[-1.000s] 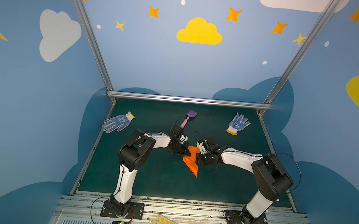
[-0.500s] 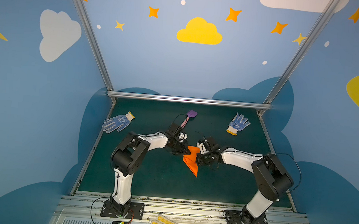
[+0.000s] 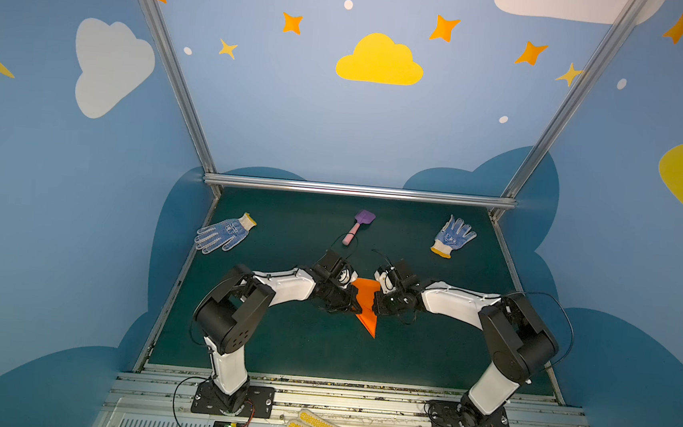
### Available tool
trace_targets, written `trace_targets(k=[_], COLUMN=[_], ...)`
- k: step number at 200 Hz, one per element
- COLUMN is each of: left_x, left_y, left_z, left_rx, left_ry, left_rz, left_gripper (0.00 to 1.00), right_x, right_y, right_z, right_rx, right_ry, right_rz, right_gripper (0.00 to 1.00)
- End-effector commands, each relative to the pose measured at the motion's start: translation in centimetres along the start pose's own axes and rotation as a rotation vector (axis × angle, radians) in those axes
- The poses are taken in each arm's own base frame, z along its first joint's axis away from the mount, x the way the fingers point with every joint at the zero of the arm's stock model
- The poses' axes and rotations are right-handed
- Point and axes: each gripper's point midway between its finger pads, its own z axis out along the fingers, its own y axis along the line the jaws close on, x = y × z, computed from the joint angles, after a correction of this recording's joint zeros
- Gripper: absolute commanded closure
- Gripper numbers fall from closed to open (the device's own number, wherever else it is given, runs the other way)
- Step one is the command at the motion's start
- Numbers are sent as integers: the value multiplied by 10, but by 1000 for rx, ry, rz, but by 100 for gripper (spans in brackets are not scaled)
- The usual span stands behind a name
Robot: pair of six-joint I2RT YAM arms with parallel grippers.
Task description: Fold a paper plane with a square sheet of paper (fold left side to right side)
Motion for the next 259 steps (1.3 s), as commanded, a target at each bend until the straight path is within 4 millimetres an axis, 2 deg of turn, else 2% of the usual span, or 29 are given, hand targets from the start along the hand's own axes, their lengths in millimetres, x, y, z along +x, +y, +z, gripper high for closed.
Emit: trace_targets(k=[1, 52, 130, 151, 192, 229, 259], left_x=[-3, -4, 1, 1, -12, -21, -18], left_y=[2, 12, 40, 38, 30, 40, 46], left_z=[6, 14, 30, 28, 14, 11, 17], left_rx=[-6, -32, -78, -76, -89, -102, -102], left_ry=[-18, -13, -5, -8, -42, -48, -32], left_rz=[20, 20, -14, -9, 21, 7, -7], left_gripper=[96, 96, 96, 96, 96, 96, 96], right_x=[17, 18, 18, 19, 19, 20, 19], right_y=[-16, -17, -16, -17, -17, -17, -16], right_z=[9, 9, 10, 10, 11, 11, 10], right_rx=[49, 50, 46, 46, 47, 46, 42], right_ry=[53, 54, 57, 58, 59, 61, 59], right_rz=[8, 8, 5, 5, 4, 4, 7], right_gripper=[100, 100, 100, 100, 100, 100, 100])
